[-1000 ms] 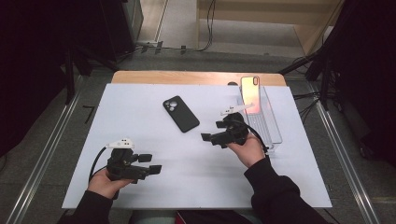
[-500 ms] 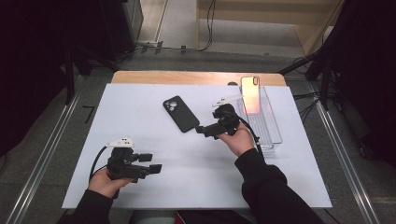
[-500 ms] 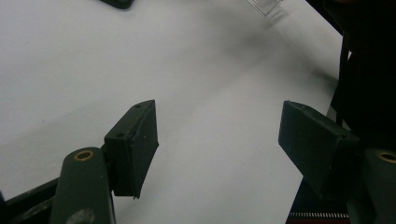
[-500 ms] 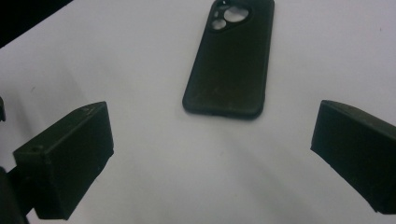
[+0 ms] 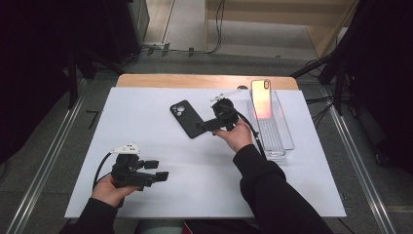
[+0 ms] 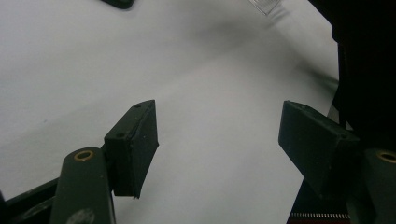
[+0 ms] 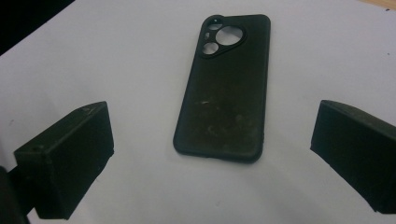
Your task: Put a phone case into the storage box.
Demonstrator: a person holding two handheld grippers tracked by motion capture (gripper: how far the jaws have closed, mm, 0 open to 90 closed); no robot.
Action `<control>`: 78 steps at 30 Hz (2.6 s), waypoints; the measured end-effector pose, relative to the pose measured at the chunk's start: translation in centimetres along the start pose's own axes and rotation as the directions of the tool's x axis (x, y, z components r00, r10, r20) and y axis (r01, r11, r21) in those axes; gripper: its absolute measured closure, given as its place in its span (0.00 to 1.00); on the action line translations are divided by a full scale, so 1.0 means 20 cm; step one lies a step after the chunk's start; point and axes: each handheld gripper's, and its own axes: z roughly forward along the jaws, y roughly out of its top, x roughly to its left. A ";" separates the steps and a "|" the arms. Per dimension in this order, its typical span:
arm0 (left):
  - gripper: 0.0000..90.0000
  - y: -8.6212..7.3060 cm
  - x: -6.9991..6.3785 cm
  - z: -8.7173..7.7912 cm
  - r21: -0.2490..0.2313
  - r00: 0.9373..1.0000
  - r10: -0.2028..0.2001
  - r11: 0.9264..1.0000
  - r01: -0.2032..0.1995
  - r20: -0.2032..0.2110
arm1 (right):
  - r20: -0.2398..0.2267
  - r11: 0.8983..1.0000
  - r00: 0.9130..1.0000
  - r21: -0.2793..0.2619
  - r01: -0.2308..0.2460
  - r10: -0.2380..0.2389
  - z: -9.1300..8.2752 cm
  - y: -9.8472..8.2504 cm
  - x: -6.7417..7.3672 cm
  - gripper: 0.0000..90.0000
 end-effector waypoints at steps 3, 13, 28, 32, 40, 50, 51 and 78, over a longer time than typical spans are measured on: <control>0.32 0.00 0.00 0.00 0.002 1.000 0.001 1.000 -0.001 0.000 | 0.011 1.000 1.000 0.005 0.004 -0.004 0.04 0.02 0.00 0.00; 0.32 0.00 0.00 0.00 0.001 1.000 0.001 1.000 -0.001 0.001 | 0.017 1.000 1.000 0.031 0.002 -0.002 0.16 0.06 0.00 0.00; 0.32 -0.01 0.00 -0.02 -0.011 1.000 -0.003 1.000 0.003 -0.002 | 0.039 0.995 0.999 0.101 0.010 -0.014 0.32 0.10 0.02 0.00; 0.32 -0.01 0.00 -0.02 -0.009 1.000 -0.002 1.000 0.002 -0.001 | 0.045 0.993 0.999 0.114 -0.002 -0.003 0.35 0.10 0.01 0.00; 0.32 -0.01 0.00 -0.01 -0.006 1.000 0.000 1.000 0.000 -0.005 | 0.066 0.988 0.998 0.155 0.010 -0.020 0.40 0.08 0.01 0.00; 0.32 -0.01 0.00 -0.02 -0.008 1.000 -0.001 1.000 0.001 -0.005 | 0.153 0.983 0.987 0.183 0.021 -0.049 0.46 0.07 0.03 0.09; 0.32 -0.01 0.00 -0.02 -0.008 1.000 -0.001 1.000 0.001 -0.004 | 0.156 0.982 0.986 0.187 0.022 -0.052 0.46 0.07 0.03 0.09; 0.32 0.00 0.00 -0.01 -0.004 1.000 -0.002 1.000 0.002 -0.005 | 0.234 0.978 0.967 0.199 0.058 -0.105 0.51 0.05 0.09 0.13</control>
